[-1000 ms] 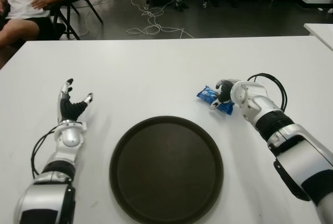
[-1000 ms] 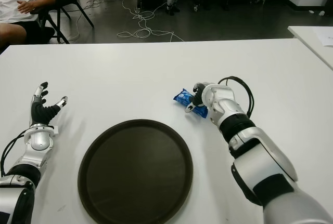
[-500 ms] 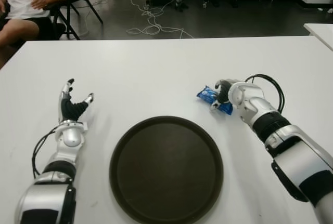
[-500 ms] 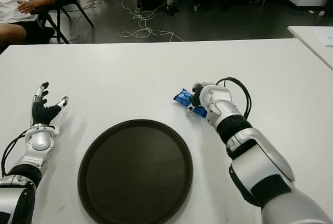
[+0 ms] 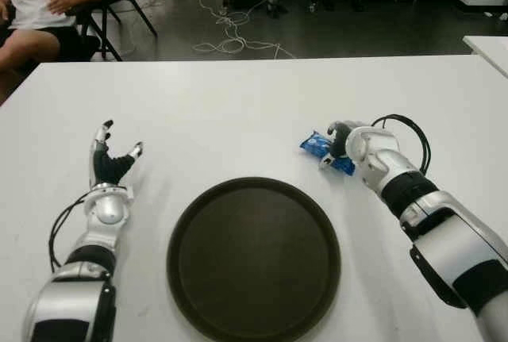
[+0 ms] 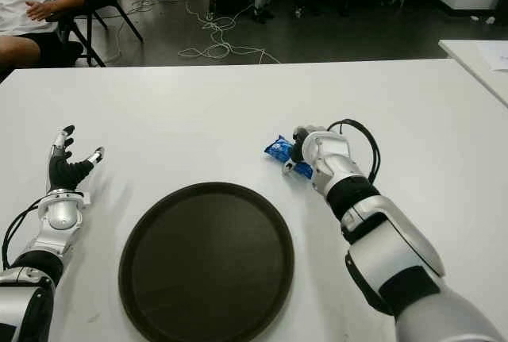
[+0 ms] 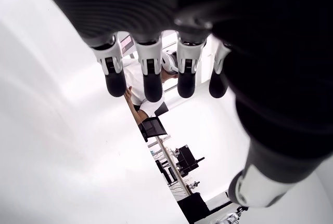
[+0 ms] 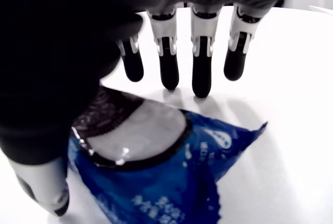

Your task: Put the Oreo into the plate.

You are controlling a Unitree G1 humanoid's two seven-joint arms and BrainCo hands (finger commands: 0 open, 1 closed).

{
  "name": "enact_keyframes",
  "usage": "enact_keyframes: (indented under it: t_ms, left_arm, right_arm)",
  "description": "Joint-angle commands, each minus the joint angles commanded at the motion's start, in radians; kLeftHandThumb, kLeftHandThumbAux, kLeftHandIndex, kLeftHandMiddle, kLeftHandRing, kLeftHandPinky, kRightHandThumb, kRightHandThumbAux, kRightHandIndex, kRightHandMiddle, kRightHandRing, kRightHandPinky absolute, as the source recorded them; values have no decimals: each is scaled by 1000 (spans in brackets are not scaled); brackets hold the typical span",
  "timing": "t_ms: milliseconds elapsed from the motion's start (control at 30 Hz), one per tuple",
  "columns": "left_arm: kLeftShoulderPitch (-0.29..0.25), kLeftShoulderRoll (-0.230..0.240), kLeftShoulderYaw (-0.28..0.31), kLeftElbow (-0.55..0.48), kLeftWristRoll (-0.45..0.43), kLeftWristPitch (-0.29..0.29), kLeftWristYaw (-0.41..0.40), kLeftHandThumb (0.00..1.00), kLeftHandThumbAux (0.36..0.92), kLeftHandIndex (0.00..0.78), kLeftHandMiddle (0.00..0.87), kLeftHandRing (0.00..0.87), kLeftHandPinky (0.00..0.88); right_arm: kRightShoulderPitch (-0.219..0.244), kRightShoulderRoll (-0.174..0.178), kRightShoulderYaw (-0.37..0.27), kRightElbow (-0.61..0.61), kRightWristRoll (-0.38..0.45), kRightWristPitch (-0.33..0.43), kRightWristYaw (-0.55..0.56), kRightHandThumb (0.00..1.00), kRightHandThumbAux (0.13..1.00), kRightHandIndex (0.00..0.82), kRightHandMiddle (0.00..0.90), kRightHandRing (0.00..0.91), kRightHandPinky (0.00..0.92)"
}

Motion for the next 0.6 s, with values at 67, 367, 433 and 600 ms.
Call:
enact_keyframes:
  t_ms: [67, 367, 433, 600]
  left_arm:
    - [0, 0, 0, 0, 0, 2, -1, 0, 754, 64, 88, 60, 38]
    - [0, -2, 0, -4, 0, 4, 2, 0, 752, 71, 95, 65, 35]
    - [1, -2, -1, -5, 2, 3, 5, 0, 761, 70, 95, 66, 35]
    - [2, -3, -2, -6, 4, 2, 12, 0, 778, 66, 97, 69, 40]
  right_arm:
    - [-1, 1, 3, 2, -1, 2, 1, 0, 721, 190, 207, 208, 180]
    - [0, 3, 9, 8, -7, -2, -8, 0, 732, 187, 215, 211, 168]
    - [0, 3, 10, 8, -8, -1, -9, 0, 736, 187, 217, 212, 171]
    - [0, 5, 12, 7, -11, 6, -9, 0, 738, 190, 218, 213, 163]
